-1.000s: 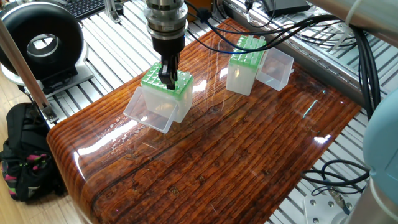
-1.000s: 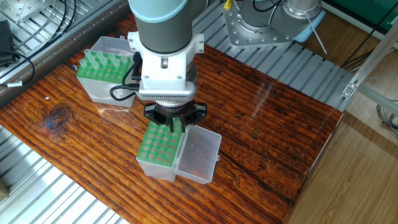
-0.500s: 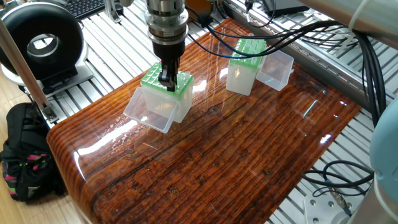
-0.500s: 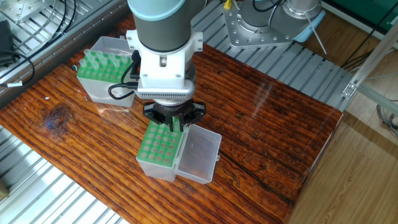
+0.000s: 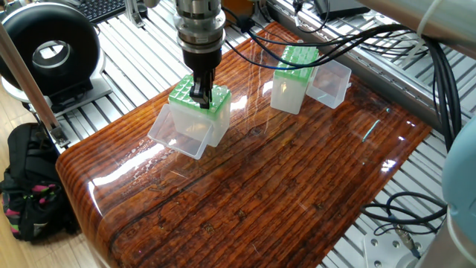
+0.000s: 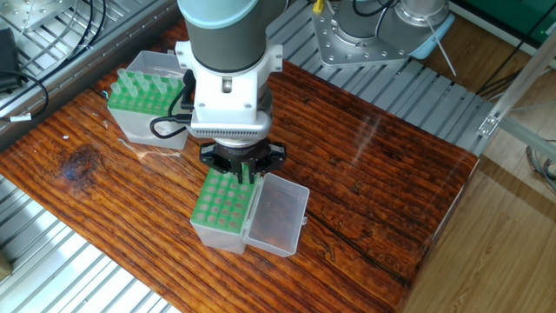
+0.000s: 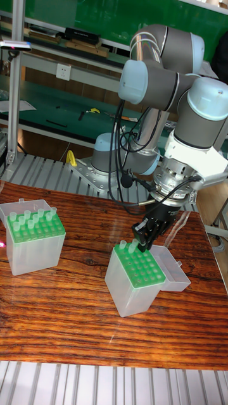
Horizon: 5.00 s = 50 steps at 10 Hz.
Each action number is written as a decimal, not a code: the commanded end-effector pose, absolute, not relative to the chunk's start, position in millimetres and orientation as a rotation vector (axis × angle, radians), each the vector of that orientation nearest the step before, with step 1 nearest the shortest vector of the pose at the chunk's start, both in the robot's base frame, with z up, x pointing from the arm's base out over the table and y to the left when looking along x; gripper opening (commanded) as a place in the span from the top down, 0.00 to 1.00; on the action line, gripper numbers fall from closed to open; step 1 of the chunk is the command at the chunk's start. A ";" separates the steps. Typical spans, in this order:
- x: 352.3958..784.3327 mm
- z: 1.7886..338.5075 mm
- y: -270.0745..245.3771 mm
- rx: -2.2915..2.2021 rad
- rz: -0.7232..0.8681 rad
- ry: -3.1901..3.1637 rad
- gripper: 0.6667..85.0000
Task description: Transfer all large pipette tips from one holder to another
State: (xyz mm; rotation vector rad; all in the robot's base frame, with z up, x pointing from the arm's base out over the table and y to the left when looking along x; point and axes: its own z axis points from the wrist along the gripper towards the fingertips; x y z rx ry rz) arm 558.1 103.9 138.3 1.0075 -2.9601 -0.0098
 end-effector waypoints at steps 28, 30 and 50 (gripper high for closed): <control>547.2 287.7 109.2 0.914 -0.098 -2.915 0.84; 545.2 290.5 117.6 0.899 -0.167 -2.932 0.84; 563.3 329.8 5.7 1.028 -0.056 -3.000 0.92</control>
